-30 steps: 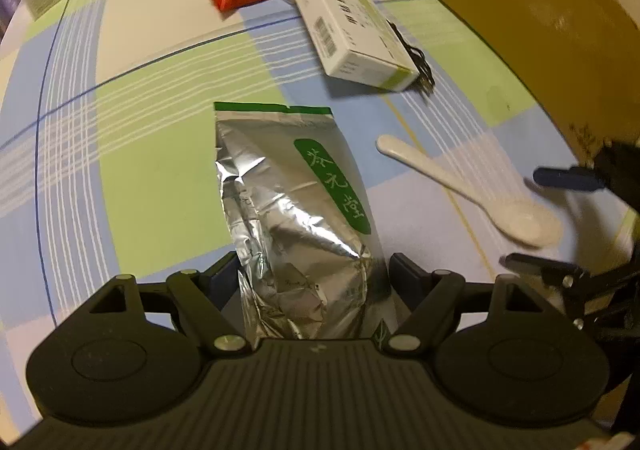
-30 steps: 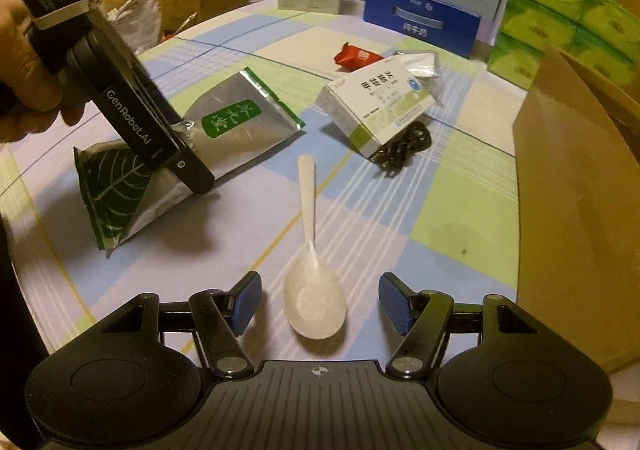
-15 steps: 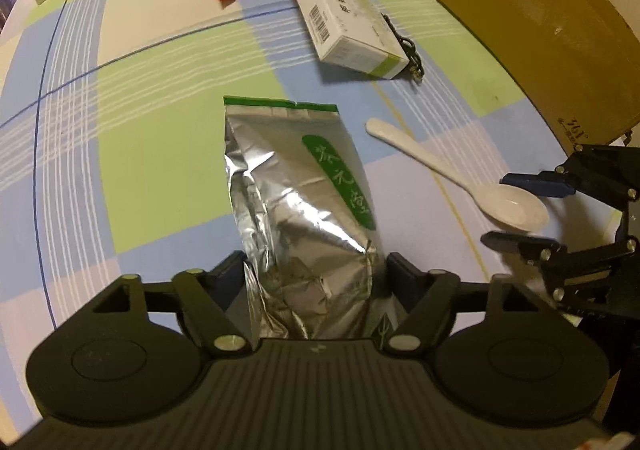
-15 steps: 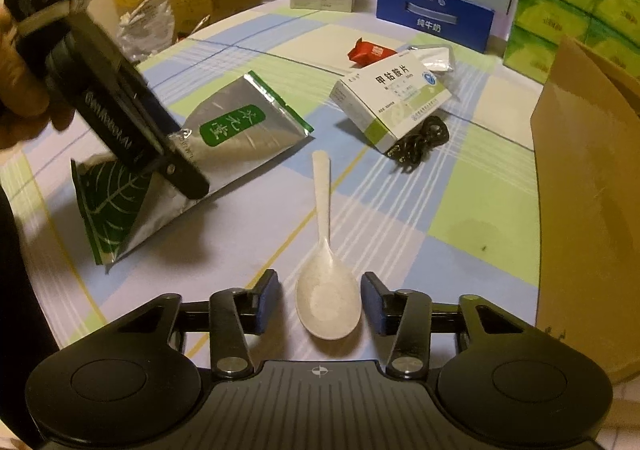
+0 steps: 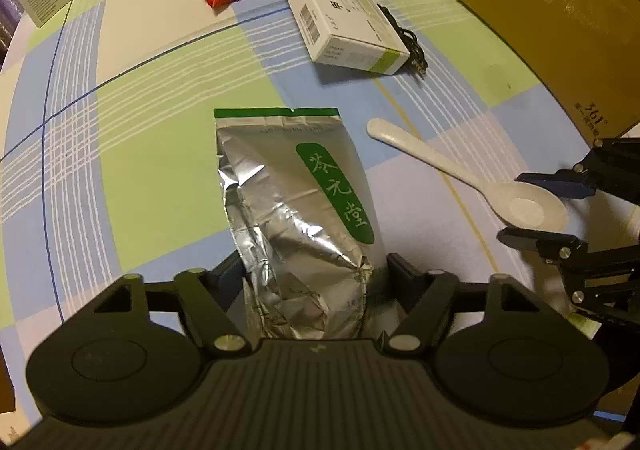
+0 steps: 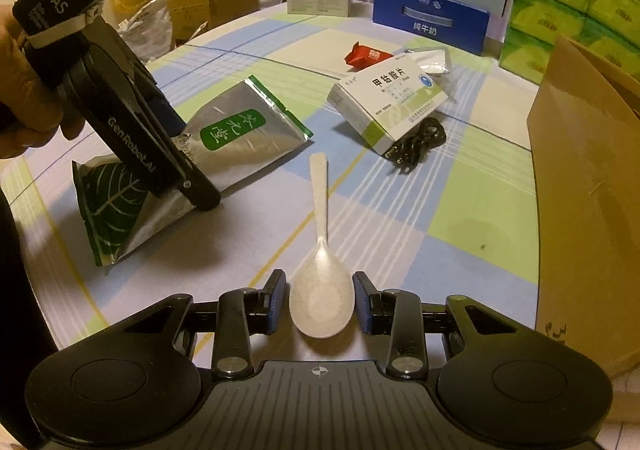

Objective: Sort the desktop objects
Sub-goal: 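Lift the held spoon and foil pouch up off the table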

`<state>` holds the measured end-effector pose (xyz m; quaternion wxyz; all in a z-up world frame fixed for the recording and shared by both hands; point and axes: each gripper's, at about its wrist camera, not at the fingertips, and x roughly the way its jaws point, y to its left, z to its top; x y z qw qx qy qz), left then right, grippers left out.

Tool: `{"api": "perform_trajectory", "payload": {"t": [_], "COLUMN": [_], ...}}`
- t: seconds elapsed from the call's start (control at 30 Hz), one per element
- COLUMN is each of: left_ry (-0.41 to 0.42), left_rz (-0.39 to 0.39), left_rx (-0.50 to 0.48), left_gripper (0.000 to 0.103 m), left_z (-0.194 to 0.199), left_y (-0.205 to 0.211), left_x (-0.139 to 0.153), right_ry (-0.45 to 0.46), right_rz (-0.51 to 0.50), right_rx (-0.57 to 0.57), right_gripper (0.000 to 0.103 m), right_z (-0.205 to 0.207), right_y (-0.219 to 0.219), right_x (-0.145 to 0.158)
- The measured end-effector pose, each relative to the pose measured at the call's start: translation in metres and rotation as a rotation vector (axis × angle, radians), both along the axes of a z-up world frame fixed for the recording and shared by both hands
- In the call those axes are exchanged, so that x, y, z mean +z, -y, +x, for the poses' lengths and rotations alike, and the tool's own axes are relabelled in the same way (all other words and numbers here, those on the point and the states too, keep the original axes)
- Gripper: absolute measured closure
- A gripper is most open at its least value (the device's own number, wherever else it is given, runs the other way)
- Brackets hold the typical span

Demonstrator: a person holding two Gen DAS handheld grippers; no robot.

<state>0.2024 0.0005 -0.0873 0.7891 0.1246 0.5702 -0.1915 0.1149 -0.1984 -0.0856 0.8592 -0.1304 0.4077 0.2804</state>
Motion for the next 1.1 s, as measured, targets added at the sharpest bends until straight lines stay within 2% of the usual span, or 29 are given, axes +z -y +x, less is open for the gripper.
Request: {"api": "perform_trajectory", "payload": {"t": [0.13,0.43,0.87,1.1], "left_ry": [-0.005,0.006,0.006,0.008], "left_rz": [-0.047,-0.056,-0.019,-0.012], "left_rx": [0.018,0.012,-0.029,-0.022], "left_gripper": [0.050,0.055,0.054,0.047], "left_z": [0.001,-0.005,-0.008,-0.008], "left_y": [-0.006,-0.004,0.003,0.004], "left_x": [0.004,0.008,0.009,0.006], "right_ry": [0.006,0.013,0.015,0.011], "right_rz": [0.003,0.005,-0.002,0.006], "right_rx": [-0.001,-0.003,0.000,-0.005], "right_gripper": [0.070,0.069,0.069,0.073], "right_z": [0.000,0.000,0.000,0.000], "right_y": [0.000,0.000,-0.001,-0.001], "right_x": [0.000,-0.001,-0.001,-0.001]}}
